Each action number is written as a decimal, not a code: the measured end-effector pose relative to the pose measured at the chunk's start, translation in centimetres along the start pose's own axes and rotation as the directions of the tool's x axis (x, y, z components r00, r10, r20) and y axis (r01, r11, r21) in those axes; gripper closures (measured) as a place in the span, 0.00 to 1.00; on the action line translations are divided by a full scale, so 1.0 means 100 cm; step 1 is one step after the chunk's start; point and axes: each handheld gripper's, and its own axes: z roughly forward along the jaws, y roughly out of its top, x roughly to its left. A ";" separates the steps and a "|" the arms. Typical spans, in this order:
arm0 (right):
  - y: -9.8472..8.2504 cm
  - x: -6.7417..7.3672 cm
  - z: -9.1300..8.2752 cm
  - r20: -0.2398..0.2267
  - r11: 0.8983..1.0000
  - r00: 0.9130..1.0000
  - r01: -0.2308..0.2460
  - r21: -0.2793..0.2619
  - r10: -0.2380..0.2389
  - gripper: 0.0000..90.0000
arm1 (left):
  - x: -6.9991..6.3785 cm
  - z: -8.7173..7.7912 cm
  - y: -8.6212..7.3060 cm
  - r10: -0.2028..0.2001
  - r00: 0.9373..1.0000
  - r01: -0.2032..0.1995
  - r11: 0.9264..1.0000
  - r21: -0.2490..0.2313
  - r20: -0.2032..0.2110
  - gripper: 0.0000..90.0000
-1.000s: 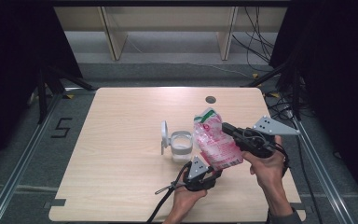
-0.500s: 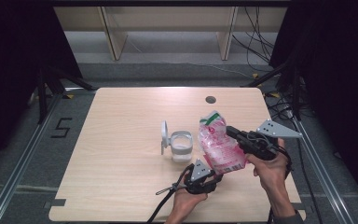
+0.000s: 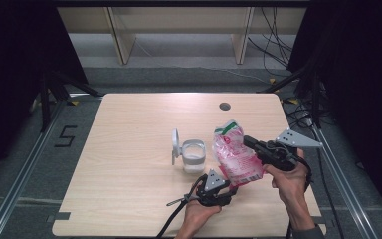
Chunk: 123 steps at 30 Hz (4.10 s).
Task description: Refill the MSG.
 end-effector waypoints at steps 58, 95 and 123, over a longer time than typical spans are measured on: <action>-0.056 -0.072 -0.007 0.218 0.987 0.971 -0.125 0.096 0.102 1.00 | 0.025 -0.067 -0.001 -0.002 0.997 -0.007 0.993 -0.116 -0.079 0.67; -0.073 -0.087 -0.006 0.414 0.969 0.902 -0.200 0.147 0.124 0.76 | 0.041 -0.087 -0.005 -0.026 0.994 0.011 0.991 -0.136 -0.110 0.61; -0.059 -0.030 0.007 0.285 0.983 0.956 -0.107 0.148 0.062 0.44 | 0.061 -0.118 0.001 -0.027 0.982 -0.002 0.988 -0.155 -0.188 0.54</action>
